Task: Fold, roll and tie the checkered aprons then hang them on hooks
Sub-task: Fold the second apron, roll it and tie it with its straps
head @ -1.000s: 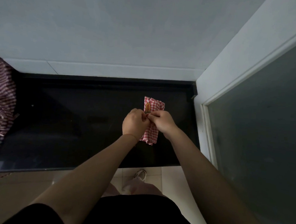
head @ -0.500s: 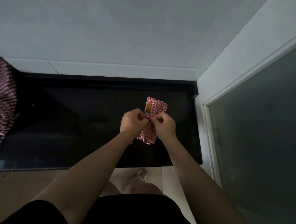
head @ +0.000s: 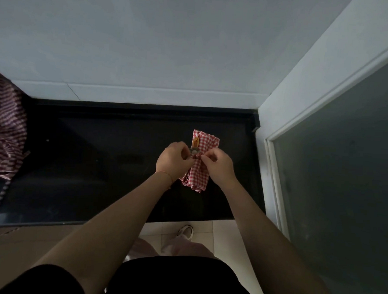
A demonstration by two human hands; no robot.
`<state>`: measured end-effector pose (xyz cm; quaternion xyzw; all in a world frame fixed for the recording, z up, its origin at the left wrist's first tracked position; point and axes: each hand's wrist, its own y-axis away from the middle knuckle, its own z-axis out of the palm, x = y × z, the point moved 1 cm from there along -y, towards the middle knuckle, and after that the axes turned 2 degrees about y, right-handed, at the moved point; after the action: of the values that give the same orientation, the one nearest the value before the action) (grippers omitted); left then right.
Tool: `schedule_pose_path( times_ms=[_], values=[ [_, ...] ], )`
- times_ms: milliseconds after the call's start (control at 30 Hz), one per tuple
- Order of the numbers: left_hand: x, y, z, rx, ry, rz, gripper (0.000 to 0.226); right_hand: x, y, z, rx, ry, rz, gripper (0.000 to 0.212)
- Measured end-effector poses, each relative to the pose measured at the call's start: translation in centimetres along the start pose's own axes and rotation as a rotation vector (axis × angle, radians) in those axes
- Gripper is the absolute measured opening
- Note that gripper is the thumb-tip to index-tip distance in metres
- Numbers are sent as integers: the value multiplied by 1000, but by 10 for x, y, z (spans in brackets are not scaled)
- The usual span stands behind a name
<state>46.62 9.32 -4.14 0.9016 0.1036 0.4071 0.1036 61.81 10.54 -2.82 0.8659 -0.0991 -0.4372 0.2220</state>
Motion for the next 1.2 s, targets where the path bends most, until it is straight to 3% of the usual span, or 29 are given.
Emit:
schedule_pose_path(
  times_ms=[100, 167, 433, 733, 1000, 1200],
  values=[
    [7, 1, 2, 9, -32, 181, 15, -9, 1, -4, -109, 74, 35, 13],
    [7, -1, 6, -1, -48, 207, 16, -13, 1, -4, -165, 105, 45, 19],
    [-5, 1, 13, 1, 106, 71, 19, -16, 5, 1, -160, -121, 150, 21],
    [-11, 5, 23, -36, 256, -92, 24, -23, 13, 5, -152, -138, 136, 20],
    [-2, 7, 24, -70, 158, 4, 28, -28, 11, -1, -139, -126, 186, 30],
    [-8, 10, 25, -21, 311, -110, 26, -30, 12, 7, -176, -100, 177, 22]
  ],
)
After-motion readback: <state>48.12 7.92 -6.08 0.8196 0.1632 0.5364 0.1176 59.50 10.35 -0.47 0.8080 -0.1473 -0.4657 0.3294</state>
